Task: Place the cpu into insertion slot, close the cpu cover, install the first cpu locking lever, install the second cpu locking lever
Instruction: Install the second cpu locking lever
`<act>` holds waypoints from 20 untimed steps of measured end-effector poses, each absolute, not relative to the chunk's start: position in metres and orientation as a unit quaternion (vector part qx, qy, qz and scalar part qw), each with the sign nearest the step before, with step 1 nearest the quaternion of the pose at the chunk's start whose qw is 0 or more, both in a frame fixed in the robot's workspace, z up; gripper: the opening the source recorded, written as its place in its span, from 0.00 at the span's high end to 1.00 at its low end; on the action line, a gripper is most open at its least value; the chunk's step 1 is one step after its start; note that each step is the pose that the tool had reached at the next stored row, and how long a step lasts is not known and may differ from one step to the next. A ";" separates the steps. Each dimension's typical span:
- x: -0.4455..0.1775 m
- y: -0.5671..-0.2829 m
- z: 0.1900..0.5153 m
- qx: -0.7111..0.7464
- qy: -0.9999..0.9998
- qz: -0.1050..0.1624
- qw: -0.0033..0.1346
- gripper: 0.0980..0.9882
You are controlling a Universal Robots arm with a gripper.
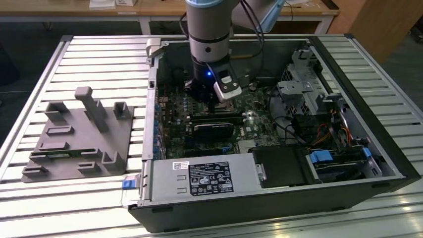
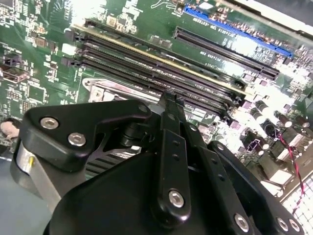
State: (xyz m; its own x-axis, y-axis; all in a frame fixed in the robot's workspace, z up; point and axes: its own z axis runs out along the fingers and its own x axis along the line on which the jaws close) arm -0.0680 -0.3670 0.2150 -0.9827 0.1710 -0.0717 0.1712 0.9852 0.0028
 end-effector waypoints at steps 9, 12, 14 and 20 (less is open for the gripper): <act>-0.070 -0.369 0.213 0.087 0.996 0.013 0.036 0.99; -0.072 -0.372 0.213 0.087 0.995 0.025 0.037 0.99; -0.074 -0.376 0.212 0.087 0.995 0.028 0.037 0.99; -0.076 -0.382 0.210 0.087 0.995 0.042 0.038 0.99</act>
State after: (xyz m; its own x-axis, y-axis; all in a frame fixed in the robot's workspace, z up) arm -0.0763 -0.3822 0.2095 -0.9818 0.1770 -0.0681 0.1706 0.9812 0.0905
